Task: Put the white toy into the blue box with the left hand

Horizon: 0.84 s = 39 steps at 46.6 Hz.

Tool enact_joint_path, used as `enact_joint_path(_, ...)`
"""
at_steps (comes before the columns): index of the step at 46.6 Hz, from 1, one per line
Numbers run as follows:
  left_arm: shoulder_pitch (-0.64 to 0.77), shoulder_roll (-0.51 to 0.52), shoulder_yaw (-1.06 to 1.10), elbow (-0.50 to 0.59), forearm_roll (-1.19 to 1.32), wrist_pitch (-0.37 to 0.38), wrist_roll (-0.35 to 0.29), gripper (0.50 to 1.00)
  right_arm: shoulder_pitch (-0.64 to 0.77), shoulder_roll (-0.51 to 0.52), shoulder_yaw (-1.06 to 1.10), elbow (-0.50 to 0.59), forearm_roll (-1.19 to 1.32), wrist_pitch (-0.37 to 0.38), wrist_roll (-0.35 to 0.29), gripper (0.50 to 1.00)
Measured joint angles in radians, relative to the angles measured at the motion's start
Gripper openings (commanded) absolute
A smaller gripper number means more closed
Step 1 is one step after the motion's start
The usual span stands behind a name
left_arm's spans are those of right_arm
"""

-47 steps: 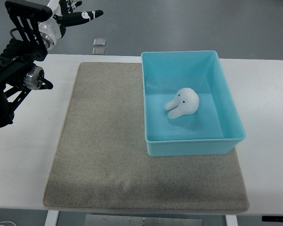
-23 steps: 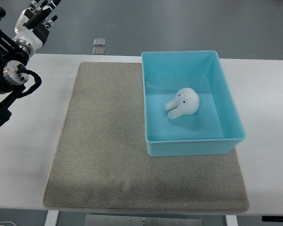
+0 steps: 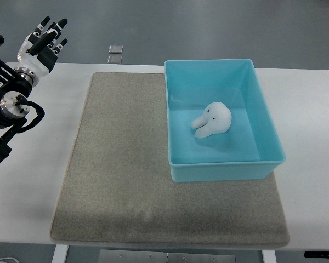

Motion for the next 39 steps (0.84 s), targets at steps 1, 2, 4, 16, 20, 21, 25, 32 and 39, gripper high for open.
enact_joint_path(1, 0.003, 0.000, 0.000, 0.000, 0.000, -0.005, 0.000, 0.996, 0.000, 0.000, 0.000, 0.000, 0.000, 0.000, 0.000, 0.936)
enact_joint_path(2, 0.006, 0.001, 0.000, 0.000, 0.000, -0.009, 0.000, 0.996, 0.000, 0.000, 0.000, 0.000, 0.000, 0.000, 0.000, 0.936)
enact_joint_path(4, 0.014, 0.001, 0.000, 0.000, 0.000, -0.017, 0.000, 0.996, 0.000, 0.000, 0.000, 0.000, 0.002, 0.004, 0.000, 0.936)
enact_joint_path(16, 0.040, -0.001, 0.000, 0.001, -0.001, -0.028, 0.000, 0.996, 0.005, 0.000, 0.002, 0.016, 0.002, 0.008, 0.000, 0.936)
enact_joint_path(20, 0.040, -0.003, 0.000, 0.000, -0.001, -0.028, 0.000, 0.996, 0.004, 0.000, 0.002, 0.015, 0.000, 0.006, 0.000, 0.936)
enact_joint_path(21, 0.040, -0.003, -0.001, 0.000, -0.001, -0.028, 0.000, 0.994, 0.003, 0.000, 0.002, 0.015, 0.000, 0.006, 0.000, 0.936)
enact_joint_path(25, 0.038, -0.001, -0.002, -0.001, -0.001, -0.027, 0.000, 0.994, 0.002, 0.000, 0.002, 0.015, 0.001, 0.006, 0.000, 0.936)
enact_joint_path(32, 0.034, 0.001, -0.002, -0.001, -0.001, -0.027, 0.000, 0.996, 0.002, 0.000, -0.004, 0.015, -0.008, 0.001, 0.000, 0.936)
enact_joint_path(39, 0.034, 0.001, -0.002, -0.001, 0.001, -0.026, 0.000, 0.994, 0.003, 0.000, 0.000, 0.015, -0.001, 0.005, 0.000, 0.936)
